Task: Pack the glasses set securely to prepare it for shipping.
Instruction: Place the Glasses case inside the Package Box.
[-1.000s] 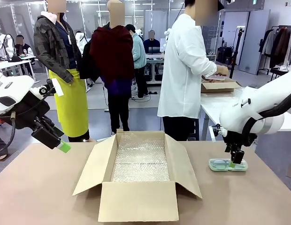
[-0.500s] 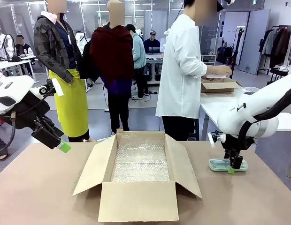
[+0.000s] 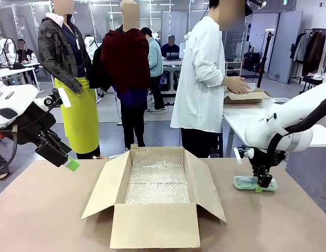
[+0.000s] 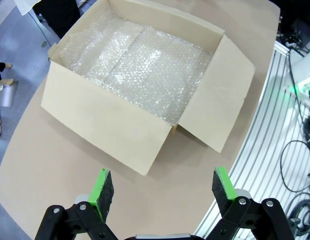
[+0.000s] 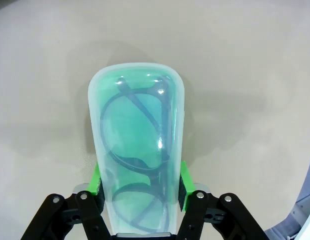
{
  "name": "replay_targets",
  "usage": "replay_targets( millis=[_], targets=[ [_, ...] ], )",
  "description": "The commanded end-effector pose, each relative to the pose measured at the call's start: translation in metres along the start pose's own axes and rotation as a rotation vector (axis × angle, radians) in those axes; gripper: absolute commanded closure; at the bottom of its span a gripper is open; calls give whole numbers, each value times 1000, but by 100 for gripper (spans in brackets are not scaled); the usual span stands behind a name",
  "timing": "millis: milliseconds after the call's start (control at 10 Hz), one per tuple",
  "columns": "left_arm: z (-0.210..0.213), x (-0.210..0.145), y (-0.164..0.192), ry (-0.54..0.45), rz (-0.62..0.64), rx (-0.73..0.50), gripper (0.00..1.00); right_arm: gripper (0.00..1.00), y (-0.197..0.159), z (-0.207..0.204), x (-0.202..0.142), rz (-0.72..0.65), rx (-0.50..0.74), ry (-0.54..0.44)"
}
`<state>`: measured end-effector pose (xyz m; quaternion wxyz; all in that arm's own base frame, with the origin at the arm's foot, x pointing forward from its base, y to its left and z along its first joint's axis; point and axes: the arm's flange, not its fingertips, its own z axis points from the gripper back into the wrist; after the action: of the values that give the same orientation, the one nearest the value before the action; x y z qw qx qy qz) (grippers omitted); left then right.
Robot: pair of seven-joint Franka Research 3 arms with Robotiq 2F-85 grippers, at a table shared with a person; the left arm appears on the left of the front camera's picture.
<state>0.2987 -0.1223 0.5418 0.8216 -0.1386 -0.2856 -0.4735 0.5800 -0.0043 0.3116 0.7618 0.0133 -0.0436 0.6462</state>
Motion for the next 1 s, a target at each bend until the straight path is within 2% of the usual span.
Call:
replay_targets(
  millis=[0, 100, 200, 400, 600, 700, 900],
  targets=[
    [1, 1, 1, -17, -3, -6, 0, 60, 1, 15, 4, 4, 6, -9],
    [1, 1, 1, -17, -3, -6, 0, 60, 4, 30, 8, -23, 3, 12],
    [1, 1, 1, -17, -3, -6, 0, 60, 9, 56, 11, -39, 5, -13],
    [1, 1, 1, -17, -3, -6, 0, 60, 23, 112, 19, -98, 44, 20],
    [1, 1, 1, -17, -3, -6, 0, 60, 29, 140, 34, -108, 4, 46],
    [1, 1, 1, -17, -3, -6, 0, 60, 30, 154, 47, -125, 4, 53],
    [1, 1, 1, -17, -3, -6, 0, 60, 34, 175, 98, -128, 3, 80]
  ],
)
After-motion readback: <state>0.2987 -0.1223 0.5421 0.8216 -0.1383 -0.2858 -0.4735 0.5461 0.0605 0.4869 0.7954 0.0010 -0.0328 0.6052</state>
